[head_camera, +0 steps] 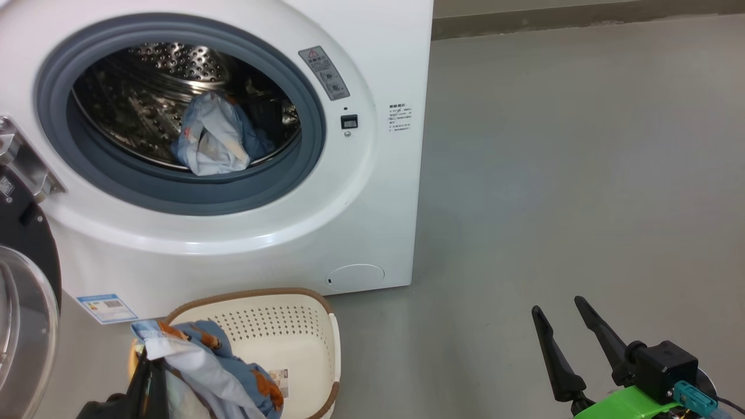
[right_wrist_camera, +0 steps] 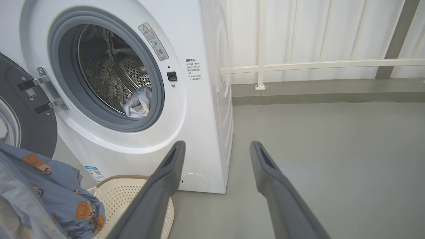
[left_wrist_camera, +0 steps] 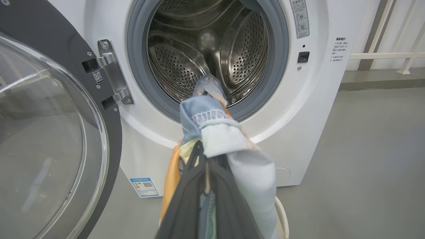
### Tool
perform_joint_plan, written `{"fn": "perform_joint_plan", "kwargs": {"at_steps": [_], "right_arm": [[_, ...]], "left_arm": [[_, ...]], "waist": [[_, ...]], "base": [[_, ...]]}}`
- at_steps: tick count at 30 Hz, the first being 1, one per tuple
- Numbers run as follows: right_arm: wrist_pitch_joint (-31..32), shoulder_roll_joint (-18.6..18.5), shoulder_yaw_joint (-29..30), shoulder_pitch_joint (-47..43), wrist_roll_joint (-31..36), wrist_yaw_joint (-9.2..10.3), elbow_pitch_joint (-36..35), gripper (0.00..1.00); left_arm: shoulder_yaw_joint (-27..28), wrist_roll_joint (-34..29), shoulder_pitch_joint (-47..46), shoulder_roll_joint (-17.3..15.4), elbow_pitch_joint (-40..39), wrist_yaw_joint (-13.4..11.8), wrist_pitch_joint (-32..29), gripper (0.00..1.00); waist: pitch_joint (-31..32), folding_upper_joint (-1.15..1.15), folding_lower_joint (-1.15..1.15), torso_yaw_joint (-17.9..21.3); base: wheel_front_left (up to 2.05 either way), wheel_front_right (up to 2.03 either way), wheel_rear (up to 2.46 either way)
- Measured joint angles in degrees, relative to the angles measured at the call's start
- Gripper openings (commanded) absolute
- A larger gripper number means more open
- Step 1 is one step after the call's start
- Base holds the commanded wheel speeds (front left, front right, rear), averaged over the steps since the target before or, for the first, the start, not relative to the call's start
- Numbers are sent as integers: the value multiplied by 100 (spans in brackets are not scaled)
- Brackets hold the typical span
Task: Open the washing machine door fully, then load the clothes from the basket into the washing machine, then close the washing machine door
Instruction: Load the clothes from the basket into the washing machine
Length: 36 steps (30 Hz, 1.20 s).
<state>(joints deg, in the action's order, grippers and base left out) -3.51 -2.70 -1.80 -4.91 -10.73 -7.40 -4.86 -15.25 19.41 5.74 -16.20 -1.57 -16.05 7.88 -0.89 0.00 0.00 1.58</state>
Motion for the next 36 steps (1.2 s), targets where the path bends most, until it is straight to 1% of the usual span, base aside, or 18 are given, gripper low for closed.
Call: {"fn": "perform_joint_plan", "kwargs": {"at_steps": [11, 14, 19, 22, 28, 33, 36], "right_arm": [[16, 0, -19, 1, 0, 0, -38, 100], [16, 0, -62, 5, 0, 0, -53, 100], [14, 0, -120, 52, 0, 0, -79, 100], [5, 0, -144, 131, -2, 0, -98, 100], [-64, -1, -246, 393, -3, 0, -133, 100], [-185, -3, -321, 687, -44, 0, -123, 100], [-292, -4, -360, 866, -74, 0, -79, 100]], "left_arm": [[8, 110, -38, 19, 179, 0, 21, 0], [7, 159, -218, 59, 344, 20, 45, 0], [19, 238, -686, 103, 756, 149, 158, 0], [32, 320, -1026, 156, 1065, 241, 205, 0], [77, 508, -1989, 210, 1667, 532, 221, 0], [155, 600, -2982, 167, 2161, 788, 68, 0], [208, 716, -3613, 71, 2463, 985, -92, 0]], "waist": [[-158, 0, 0, -57], [-244, 0, 0, -61], [-433, 0, 0, -40], [-577, 0, 0, -21], [-948, 0, 0, 31], [-1330, 0, 0, 112], [-1576, 0, 0, 183]], "base": [[0, 0, 0], [0, 0, 0], [0, 0, 0], [0, 0, 0], [0, 0, 0], [0, 0, 0], [0, 0, 0]]}}
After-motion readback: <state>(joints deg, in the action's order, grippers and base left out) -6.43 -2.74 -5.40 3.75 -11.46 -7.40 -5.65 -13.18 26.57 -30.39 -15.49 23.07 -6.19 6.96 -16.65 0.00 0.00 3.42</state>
